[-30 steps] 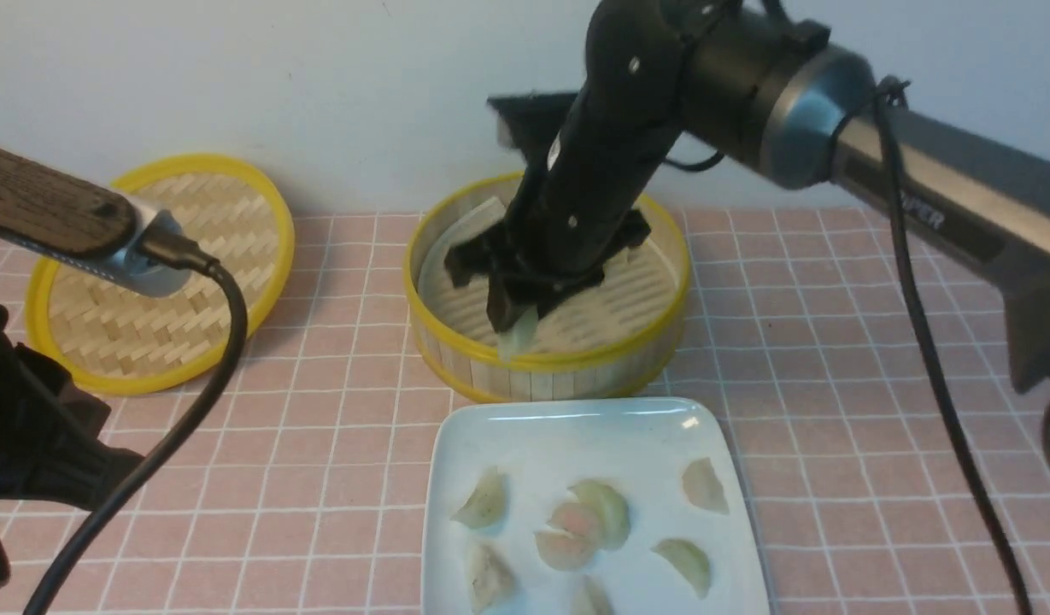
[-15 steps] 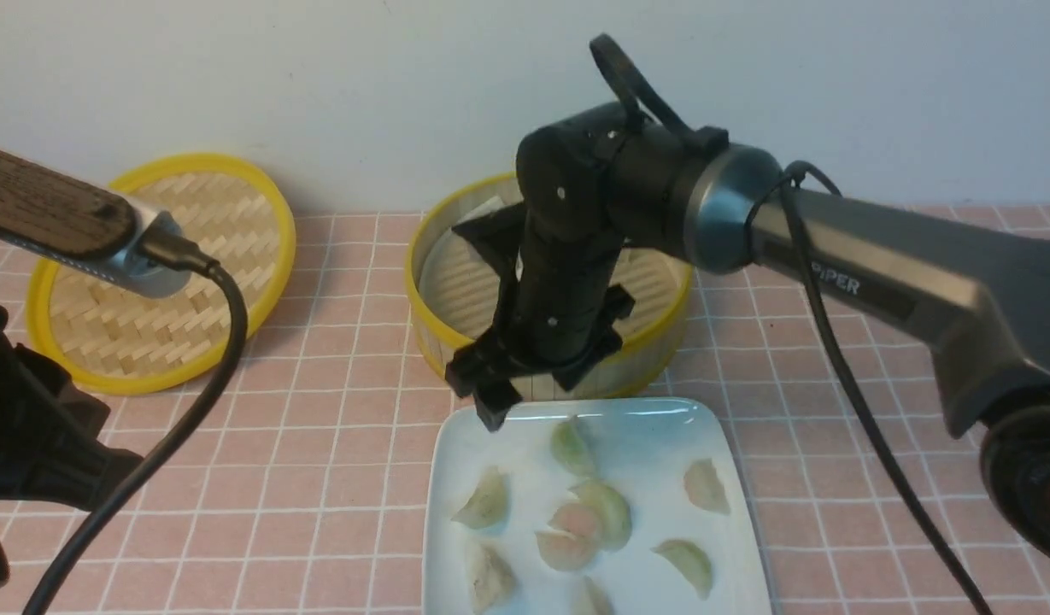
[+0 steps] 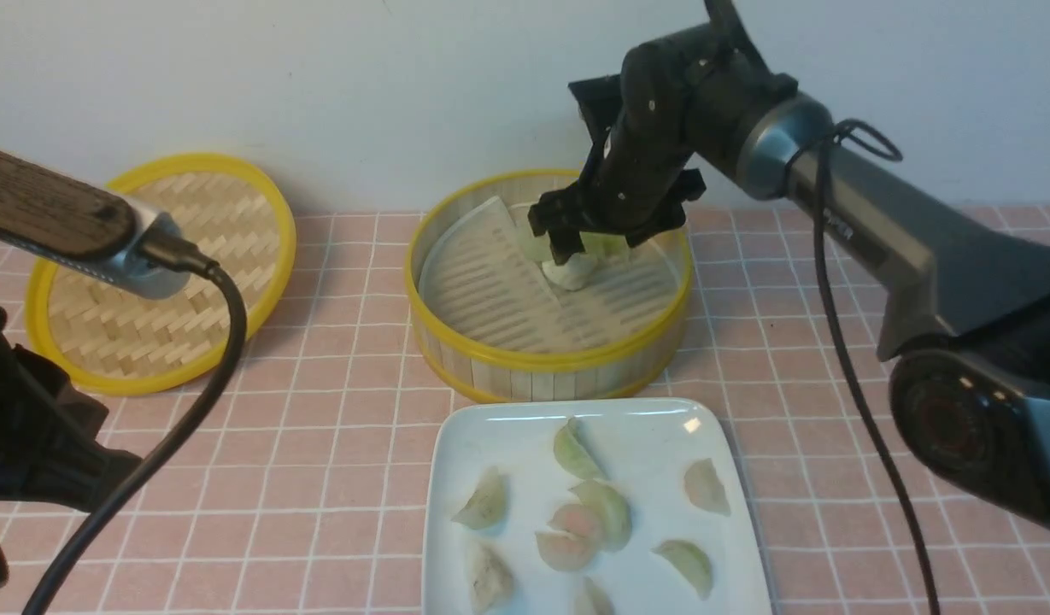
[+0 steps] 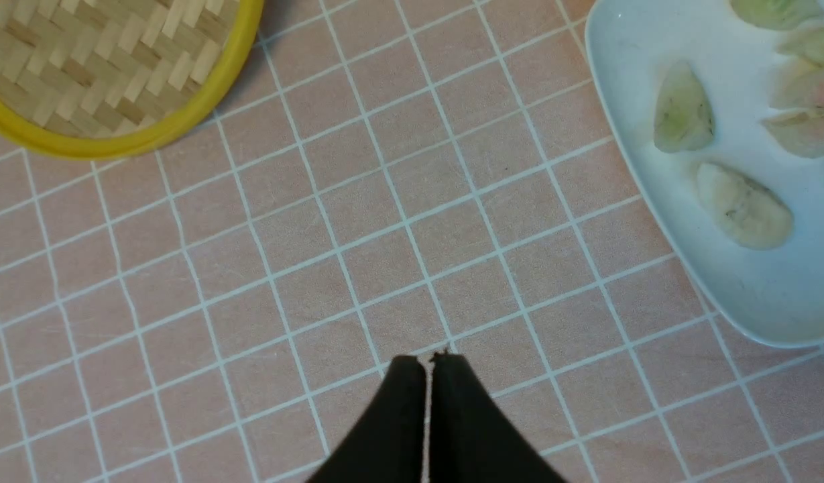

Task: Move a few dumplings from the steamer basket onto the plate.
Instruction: Use the right arm to grab a dumpling from inside the steamer

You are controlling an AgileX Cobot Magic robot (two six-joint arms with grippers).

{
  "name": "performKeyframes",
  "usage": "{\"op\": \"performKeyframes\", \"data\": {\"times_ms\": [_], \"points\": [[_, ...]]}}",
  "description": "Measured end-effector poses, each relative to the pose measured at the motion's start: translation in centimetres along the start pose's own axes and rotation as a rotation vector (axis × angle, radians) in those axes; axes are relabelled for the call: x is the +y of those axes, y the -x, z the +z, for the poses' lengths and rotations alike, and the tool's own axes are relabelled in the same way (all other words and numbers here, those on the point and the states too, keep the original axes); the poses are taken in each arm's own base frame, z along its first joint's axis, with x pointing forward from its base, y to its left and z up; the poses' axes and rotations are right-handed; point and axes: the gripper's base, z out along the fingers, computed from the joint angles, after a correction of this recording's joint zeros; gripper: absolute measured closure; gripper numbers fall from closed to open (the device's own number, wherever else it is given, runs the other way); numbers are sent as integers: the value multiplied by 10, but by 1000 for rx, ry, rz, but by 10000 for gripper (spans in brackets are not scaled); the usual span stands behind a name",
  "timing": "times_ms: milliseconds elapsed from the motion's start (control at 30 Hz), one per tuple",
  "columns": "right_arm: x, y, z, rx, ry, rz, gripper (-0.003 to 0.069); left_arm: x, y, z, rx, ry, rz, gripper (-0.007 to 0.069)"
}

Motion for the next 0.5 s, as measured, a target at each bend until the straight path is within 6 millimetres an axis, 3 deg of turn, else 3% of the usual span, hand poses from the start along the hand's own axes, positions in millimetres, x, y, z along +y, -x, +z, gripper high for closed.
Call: {"op": "performKeyframes", "data": {"times_ms": [133,333,433,500], "points": [[2,-3,18,-10,4,-11,63,0,0,0,0,3,1,631],[2,-2,29,-45,10,1,80,1,0,0,-1,7,3,631],[2,-4,33,-37,13,14,119,1,0,0,-1,7,3,631],[2,-6,36,-26,13,16,200,1,0,0,-1,7,3,631]]}}
